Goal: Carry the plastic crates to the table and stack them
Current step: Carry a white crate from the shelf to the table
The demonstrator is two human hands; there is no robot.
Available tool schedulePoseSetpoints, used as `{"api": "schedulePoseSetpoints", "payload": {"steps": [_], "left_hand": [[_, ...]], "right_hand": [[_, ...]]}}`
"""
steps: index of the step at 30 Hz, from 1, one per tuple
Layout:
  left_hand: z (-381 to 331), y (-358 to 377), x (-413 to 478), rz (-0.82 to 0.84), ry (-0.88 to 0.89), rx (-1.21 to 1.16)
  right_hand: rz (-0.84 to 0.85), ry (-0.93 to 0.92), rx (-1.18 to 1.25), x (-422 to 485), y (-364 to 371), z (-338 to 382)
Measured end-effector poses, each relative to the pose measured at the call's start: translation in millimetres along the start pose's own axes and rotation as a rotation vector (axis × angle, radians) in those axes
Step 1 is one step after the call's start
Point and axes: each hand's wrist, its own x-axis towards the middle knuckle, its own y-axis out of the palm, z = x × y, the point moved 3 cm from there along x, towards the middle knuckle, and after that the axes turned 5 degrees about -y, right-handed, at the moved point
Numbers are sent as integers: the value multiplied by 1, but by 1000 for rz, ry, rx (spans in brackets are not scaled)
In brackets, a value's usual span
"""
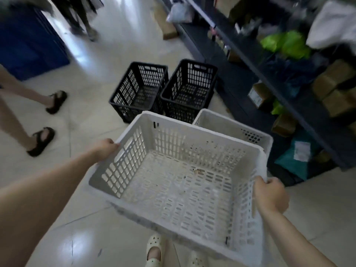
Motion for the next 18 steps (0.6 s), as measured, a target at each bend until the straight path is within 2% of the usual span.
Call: {"api": "schedulePoseSetpoints", "payload": {"steps": [6, 11, 15, 18], "left_hand": [[-74, -180, -147, -119, 170, -34], [-117, -307, -254, -162, 294, -173], [-150, -385, -326, -208, 414, -212], [-172, -421, -366, -243, 501, -237]], "right_hand": [[-46, -169, 59, 2, -195, 134], [-186, -344, 135, -30, -356, 232], [-365, -395, 196, -58, -468, 275], [-434, -372, 243, -75, -530, 283]]}}
